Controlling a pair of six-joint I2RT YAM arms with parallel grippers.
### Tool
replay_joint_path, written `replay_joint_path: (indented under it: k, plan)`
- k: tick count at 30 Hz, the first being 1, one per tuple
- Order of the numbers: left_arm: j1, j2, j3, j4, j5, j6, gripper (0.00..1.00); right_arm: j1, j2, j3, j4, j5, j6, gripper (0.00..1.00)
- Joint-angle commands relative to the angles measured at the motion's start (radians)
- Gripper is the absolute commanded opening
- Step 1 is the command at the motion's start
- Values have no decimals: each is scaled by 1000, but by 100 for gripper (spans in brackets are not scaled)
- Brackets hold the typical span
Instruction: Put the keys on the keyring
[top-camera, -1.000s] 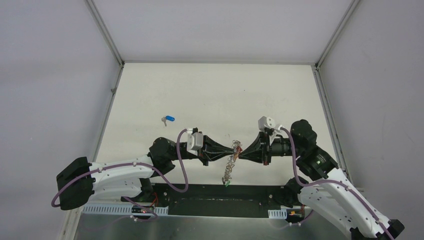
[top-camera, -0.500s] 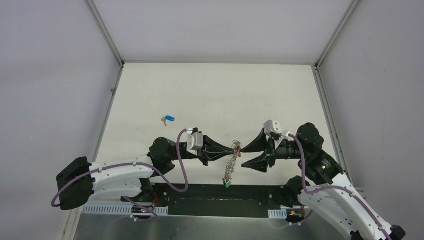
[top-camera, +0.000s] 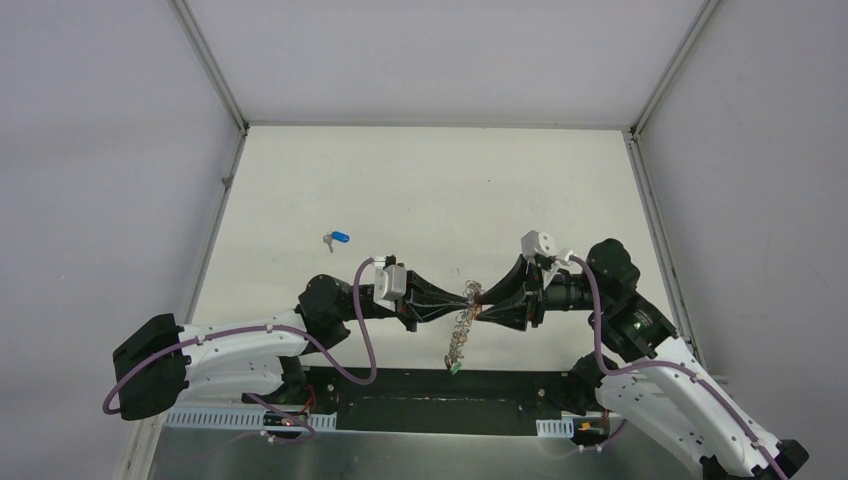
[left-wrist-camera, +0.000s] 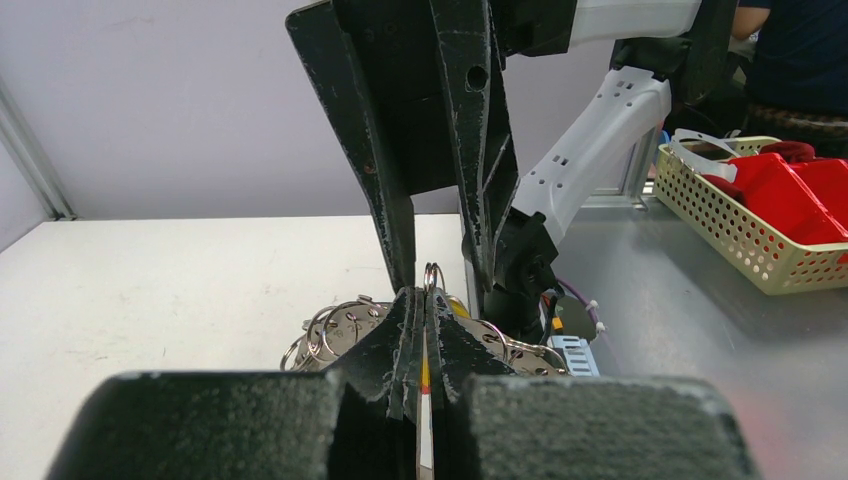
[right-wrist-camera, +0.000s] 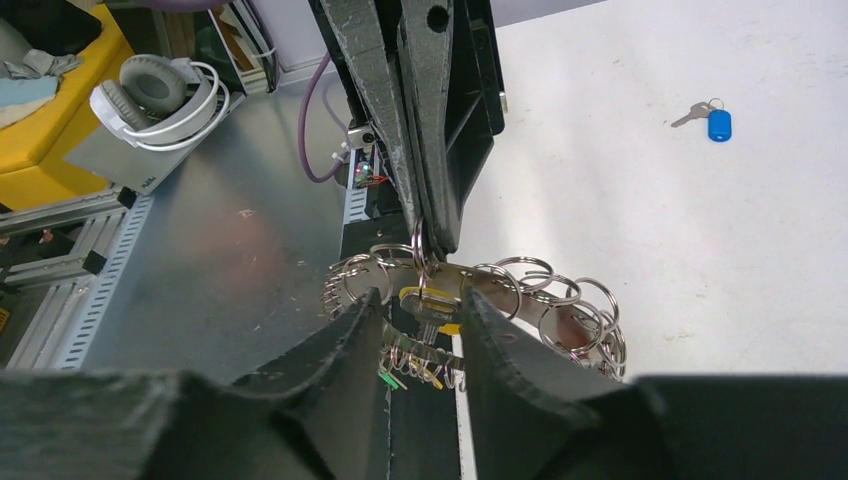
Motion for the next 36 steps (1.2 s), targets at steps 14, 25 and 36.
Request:
replay_joint_path:
  k: [14,25,36]
  plan:
    - [-5,-20,18,95,3,-10,0,-2,-43,-36,62,16,43,0]
    - [-5,-26,18,95,4,-9,0,-2,-32,-47,-27,37,1,0]
    - [-5,-14,27,98,9,-7,0,-2,51,-30,-40,3,-12,0]
